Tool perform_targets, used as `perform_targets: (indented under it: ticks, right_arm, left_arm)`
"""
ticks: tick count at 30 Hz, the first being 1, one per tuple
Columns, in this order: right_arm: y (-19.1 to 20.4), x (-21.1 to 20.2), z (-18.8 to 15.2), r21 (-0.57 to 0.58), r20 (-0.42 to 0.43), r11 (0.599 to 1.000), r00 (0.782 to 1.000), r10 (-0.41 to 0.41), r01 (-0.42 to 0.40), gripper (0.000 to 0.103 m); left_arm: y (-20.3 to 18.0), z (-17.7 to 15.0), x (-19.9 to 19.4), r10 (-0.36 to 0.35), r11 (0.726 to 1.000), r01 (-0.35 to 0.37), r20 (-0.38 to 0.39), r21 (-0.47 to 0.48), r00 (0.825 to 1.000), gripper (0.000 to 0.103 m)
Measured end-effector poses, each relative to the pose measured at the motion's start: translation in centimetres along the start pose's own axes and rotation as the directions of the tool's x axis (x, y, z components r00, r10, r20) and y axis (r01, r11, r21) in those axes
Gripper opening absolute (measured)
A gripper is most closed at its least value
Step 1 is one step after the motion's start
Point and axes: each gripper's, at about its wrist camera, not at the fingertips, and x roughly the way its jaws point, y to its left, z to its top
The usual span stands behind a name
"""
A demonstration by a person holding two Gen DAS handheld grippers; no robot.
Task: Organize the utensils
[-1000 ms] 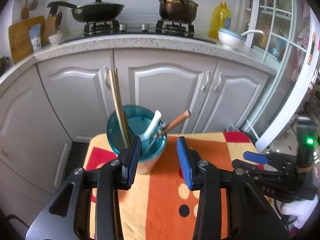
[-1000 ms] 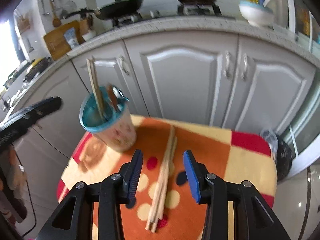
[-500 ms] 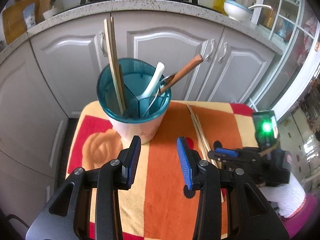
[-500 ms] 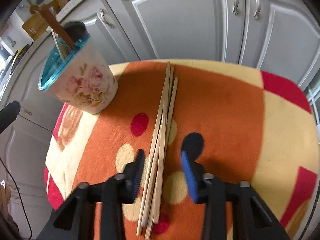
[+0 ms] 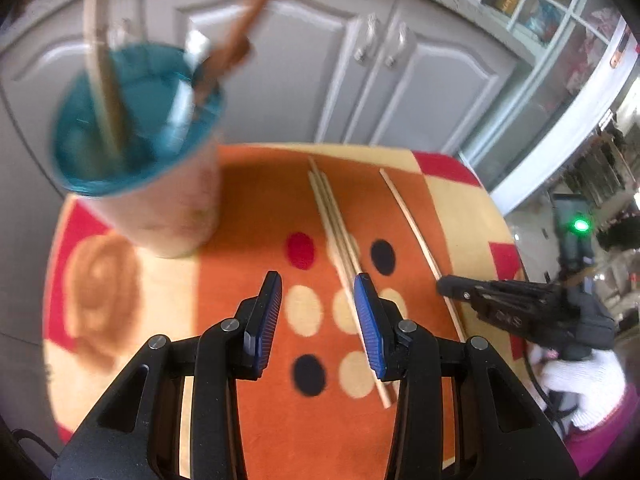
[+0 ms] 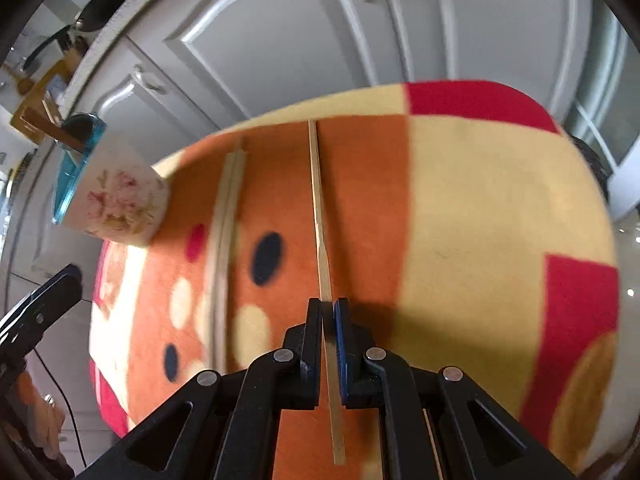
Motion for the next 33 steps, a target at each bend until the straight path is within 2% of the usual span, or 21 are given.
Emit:
perform_targets:
  ticks: [3,5,6,8,11,19,22,24,26,27,28,30,31,33]
  right_arm:
    - [0.1,-0.6,-0.2,-0.009,-0.006,1.0,1.0,0.005,-0.005,0.006]
    - [-0.1,-1.6,-0.2,-0.01,0.019,1.0,1.0,0.003,-0.002,0.013]
    - [0.1,-1.4,-0.4,-0.008,0.023,1.0,1.0,0.004,-0.004,0.023]
    - [0.1,-1.7,-0.1,0.004,0.027,1.0,0.999,0.02,-0.021,0.031]
    - [0.7,-1.9,0.1,-0.006,0.029,0.999,0.999,0.038,-0.038,0.032]
    - [1.8,-2.0,0.9,-0.032,0.031,0.998,0.998,0.054,-0.053,0.035]
    - [2.0,-1.8,1.0,-0.043,0.024,0.998,0.998,0.05,-0.049,0.035]
    - [2.1,-1.3,1.1,-0.058,0.015,0.998,0.999,0.04,-0.039,0.035]
    - [1.8,-0.5,1.2,-0.06,0.015,0.998,1.0,0.027,-0.026,0.035]
    - [1.6,-0.2,1.2,-0.059,0.012,0.998,1.0,0.025,-0.024,0.031]
    - [1.5,0.3,1.3,-0.062,0.005,0.998,1.0,0.022,-0.021,0.017]
    - [1.5,1.3,1.2,-0.088,-0.01,0.996,1.0,-0.004,0.003,0.007]
    - [1.6,1.2,1.1,-0.1,0.007,0.995,1.0,-0.005,0.006,0.005]
    - [1.5,0.9,0.7,-0.088,-0.018,0.995,0.999,0.033,-0.035,0.005]
  left_arm:
    - [-0.5,0.2,2.5,-0.017,1.0,0.017,-0.038,0.003,0.999,0.033]
    - [-0.6,0.2,4.1,-0.044,0.999,0.043,-0.084,-0.01,0.996,0.028]
    - [-0.7,0.1,4.9,-0.057,0.998,0.056,-0.108,-0.015,0.993,0.026]
    - [-0.9,0.1,6.0,-0.033,0.999,0.034,-0.134,0.001,0.99,0.023]
    - [-0.9,0.2,7.1,-0.01,1.0,0.011,-0.159,0.009,0.987,0.021]
    - [-1.6,1.1,8.0,0.003,0.999,0.002,-0.156,0.035,0.988,0.02]
    - [-1.1,1.2,8.0,-0.004,1.0,0.007,-0.156,0.018,0.988,0.013]
    - [-0.8,1.0,7.7,-0.023,1.0,0.024,-0.154,0.005,0.988,0.007]
    - [-0.9,0.7,7.5,-0.025,1.0,0.027,-0.154,0.01,0.988,0.007]
    - [-0.8,0.6,7.3,-0.028,1.0,0.03,-0.155,0.01,0.987,0.006]
    - [-0.7,0.4,7.2,-0.032,0.999,0.033,-0.159,0.005,0.987,0.006]
    - [-0.3,0.0,6.9,-0.04,0.999,0.04,-0.17,-0.009,0.985,0.004]
    - [-0.1,-0.3,6.7,-0.045,0.999,0.043,-0.175,-0.014,0.984,0.004]
    - [0.4,-1.2,6.0,-0.049,0.999,0.047,-0.184,-0.011,0.982,0.004]
